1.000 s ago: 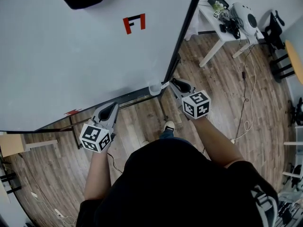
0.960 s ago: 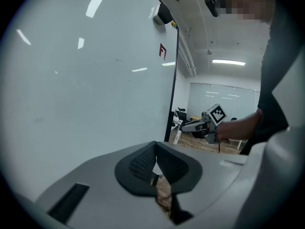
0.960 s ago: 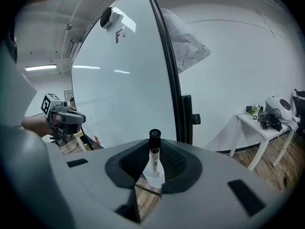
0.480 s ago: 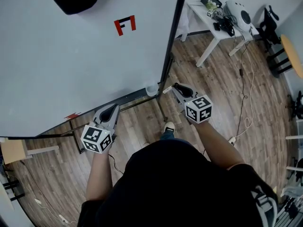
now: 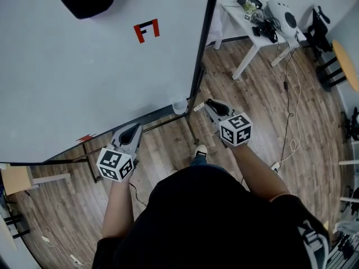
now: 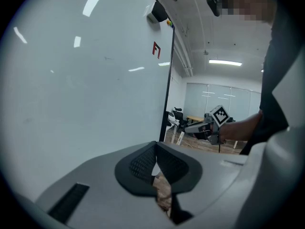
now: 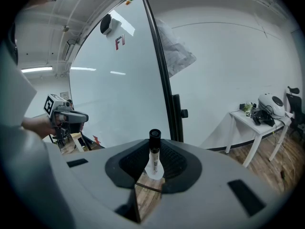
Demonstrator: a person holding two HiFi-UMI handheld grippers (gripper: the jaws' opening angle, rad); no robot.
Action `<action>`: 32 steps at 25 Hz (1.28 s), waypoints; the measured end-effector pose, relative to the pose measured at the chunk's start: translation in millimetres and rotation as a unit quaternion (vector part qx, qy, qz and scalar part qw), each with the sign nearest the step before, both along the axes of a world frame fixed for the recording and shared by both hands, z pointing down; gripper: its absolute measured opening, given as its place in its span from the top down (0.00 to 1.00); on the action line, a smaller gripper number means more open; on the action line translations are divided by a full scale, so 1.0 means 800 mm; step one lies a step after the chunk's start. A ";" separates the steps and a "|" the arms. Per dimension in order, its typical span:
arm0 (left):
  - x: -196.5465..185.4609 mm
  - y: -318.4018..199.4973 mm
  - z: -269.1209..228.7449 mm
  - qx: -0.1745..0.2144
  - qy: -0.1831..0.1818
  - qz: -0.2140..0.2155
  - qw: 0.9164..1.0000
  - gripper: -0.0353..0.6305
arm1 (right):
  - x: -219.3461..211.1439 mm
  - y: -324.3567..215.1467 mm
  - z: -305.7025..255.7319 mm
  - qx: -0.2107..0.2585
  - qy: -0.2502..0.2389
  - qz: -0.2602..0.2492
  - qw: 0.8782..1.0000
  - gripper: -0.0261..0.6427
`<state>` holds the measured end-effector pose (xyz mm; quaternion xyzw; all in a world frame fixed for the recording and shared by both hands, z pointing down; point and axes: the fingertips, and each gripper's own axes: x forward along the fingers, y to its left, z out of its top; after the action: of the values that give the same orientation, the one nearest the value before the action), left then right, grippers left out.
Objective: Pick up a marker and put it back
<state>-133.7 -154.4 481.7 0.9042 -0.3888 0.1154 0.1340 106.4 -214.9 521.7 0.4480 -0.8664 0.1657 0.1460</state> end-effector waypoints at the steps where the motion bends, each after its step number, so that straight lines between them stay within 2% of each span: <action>1: 0.000 0.000 0.000 -0.001 0.000 0.000 1.000 0.93 | 0.000 -0.001 0.000 0.000 0.000 -0.001 1.000 0.87; 20: -0.011 -0.015 0.020 -0.023 0.000 -0.025 0.999 0.93 | -0.035 -0.044 0.023 -0.017 -0.003 -0.038 0.999 0.87; 32: -0.020 -0.030 0.034 -0.039 -0.003 -0.048 0.998 0.93 | -0.066 -0.076 0.081 -0.050 0.012 -0.075 0.996 0.87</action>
<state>-149.4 -178.3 508.6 0.8781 -0.4274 0.1271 0.1734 53.7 -275.4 586.2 0.3760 -0.8863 0.1922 0.1902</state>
